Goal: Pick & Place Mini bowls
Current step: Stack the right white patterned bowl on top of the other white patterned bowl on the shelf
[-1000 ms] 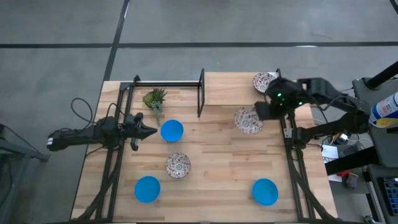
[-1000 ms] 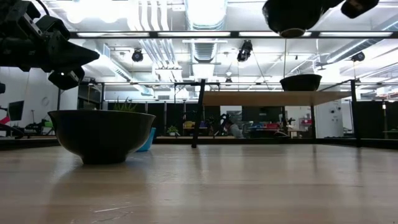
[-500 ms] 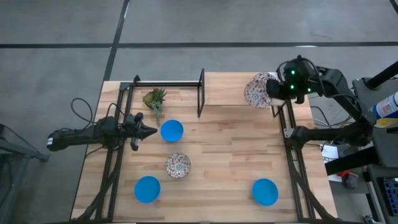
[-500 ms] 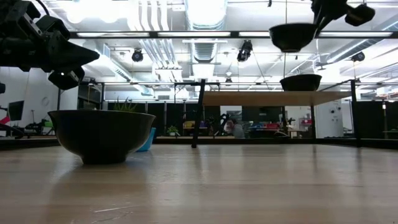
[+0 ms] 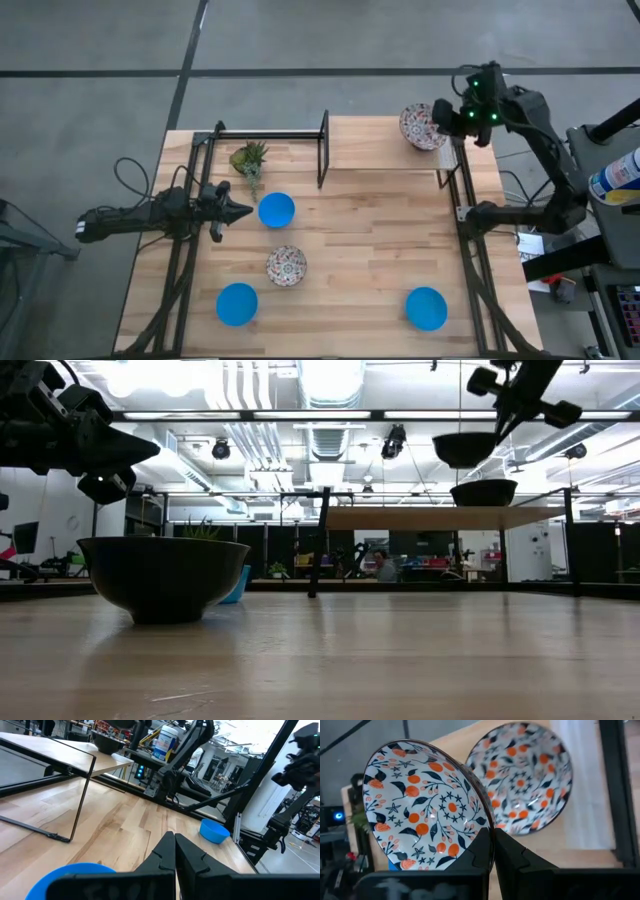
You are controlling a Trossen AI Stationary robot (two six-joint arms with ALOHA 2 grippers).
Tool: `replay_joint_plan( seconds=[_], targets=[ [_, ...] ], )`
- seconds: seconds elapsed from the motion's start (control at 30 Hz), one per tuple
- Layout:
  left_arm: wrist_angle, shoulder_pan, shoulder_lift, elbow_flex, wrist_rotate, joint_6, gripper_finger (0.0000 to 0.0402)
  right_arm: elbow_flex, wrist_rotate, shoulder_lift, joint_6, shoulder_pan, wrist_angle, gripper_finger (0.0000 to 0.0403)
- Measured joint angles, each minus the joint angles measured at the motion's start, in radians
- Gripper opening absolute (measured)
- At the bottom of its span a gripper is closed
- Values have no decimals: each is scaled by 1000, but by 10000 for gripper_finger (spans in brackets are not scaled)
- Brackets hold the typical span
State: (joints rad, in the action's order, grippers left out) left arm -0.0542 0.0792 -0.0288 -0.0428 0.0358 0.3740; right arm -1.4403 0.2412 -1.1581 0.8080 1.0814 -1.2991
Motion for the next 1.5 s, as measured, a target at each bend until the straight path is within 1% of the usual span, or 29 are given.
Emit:
replay_joint_plan(
  seconds=[0.23,0.37,0.53,0.83,1.5],
  targets=[
    [0,0,0,0,0,0,0,0,11,-58,-23,103,-4,8],
    [0,0,0,0,0,0,0,0,11,-81,-23,127,-12,8],
    [0,0,0,0,0,0,0,1,6,-112,-27,135,-75,8],
    [0,0,0,0,0,0,0,2,-39,-121,-42,137,-80,8],
    [0,0,0,0,0,0,0,59,-42,-121,-60,139,-67,8]
  ],
)
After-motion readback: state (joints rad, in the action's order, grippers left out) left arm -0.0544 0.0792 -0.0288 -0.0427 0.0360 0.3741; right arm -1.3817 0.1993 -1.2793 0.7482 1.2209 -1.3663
